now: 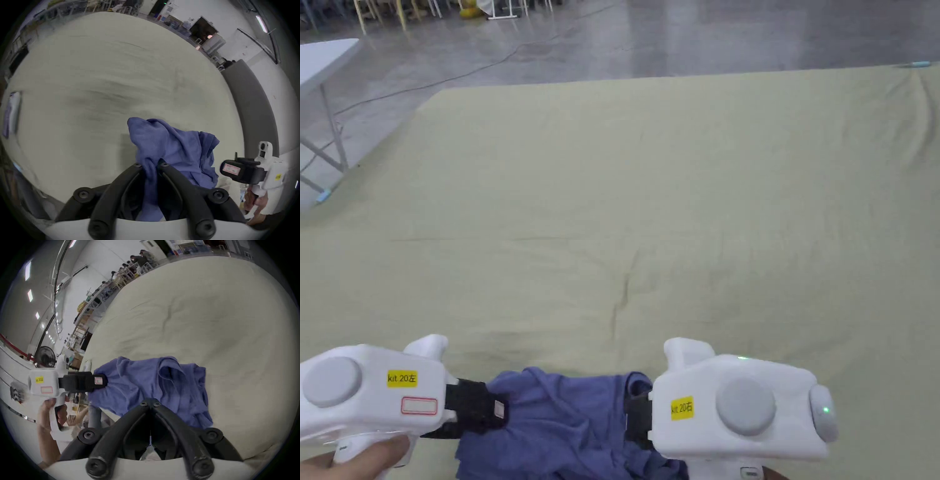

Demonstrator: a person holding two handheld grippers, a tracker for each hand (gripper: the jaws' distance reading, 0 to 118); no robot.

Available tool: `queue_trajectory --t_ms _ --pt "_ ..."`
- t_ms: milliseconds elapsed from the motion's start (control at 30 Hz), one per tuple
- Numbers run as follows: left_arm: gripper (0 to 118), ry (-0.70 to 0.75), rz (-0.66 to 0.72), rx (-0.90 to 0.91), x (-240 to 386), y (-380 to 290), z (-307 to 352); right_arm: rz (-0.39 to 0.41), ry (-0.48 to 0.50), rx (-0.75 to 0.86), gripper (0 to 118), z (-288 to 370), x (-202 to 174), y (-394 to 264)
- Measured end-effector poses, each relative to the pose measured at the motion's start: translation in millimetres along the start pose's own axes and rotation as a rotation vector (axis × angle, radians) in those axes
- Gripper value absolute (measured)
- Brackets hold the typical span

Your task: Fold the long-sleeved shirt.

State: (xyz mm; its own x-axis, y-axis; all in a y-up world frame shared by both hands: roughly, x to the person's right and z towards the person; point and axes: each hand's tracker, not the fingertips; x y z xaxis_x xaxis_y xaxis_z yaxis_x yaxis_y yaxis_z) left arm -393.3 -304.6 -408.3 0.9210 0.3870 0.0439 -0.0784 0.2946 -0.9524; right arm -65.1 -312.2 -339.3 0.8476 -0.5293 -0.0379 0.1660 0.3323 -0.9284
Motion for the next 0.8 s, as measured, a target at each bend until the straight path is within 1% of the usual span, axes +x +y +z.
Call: queue_trajectory --t_ms 100,167,233,300,433,467,500,533,567,600,633,667,800 --pt "5 0.099 -0.006 -0.014 -40 12 18 0.024 0.044 -0.029 0 -18 -31 -4" --pt "5 0.194 -0.001 -0.021 -66 18 27 0.045 0.079 -0.052 0 -29 -49 -6" --pt "5 0.27 0.01 -0.018 -89 24 31 0.059 0.116 -0.076 0 -37 -60 -7" --pt "5 0.332 0.015 -0.032 -111 27 30 0.101 0.123 -0.081 0 -41 -71 -8" --pt "5 0.399 0.043 -0.092 -131 25 18 0.124 0.169 -0.097 0 -44 -82 -8" --pt "5 0.384 0.08 -0.078 -135 23 18 0.128 0.177 -0.101 0 -44 -84 -9" --pt "15 0.384 0.107 -0.059 -136 21 21 0.133 0.183 -0.102 0 -44 -85 -9" --pt "44 0.4 0.106 -0.027 -133 19 22 0.137 0.184 -0.102 0 -43 -85 -9" --pt "99 0.416 0.073 -0.027 -128 17 23 0.142 0.184 -0.1 0 -42 -86 -9" --pt "118 0.429 0.042 -0.008 -123 16 25 0.146 0.187 -0.098 0 -39 -85 -10" --pt "113 0.434 0.003 0.042 -115 14 34 0.144 0.189 -0.094 0 -36 -83 -9" --pt "112 0.453 0.012 0.06 -108 15 41 0.142 0.191 -0.089 0 -32 -81 -8" --pt "112 0.341 0.029 0.164 -71 24 75 0.132 0.202 -0.049 0 -4 -71 -3"
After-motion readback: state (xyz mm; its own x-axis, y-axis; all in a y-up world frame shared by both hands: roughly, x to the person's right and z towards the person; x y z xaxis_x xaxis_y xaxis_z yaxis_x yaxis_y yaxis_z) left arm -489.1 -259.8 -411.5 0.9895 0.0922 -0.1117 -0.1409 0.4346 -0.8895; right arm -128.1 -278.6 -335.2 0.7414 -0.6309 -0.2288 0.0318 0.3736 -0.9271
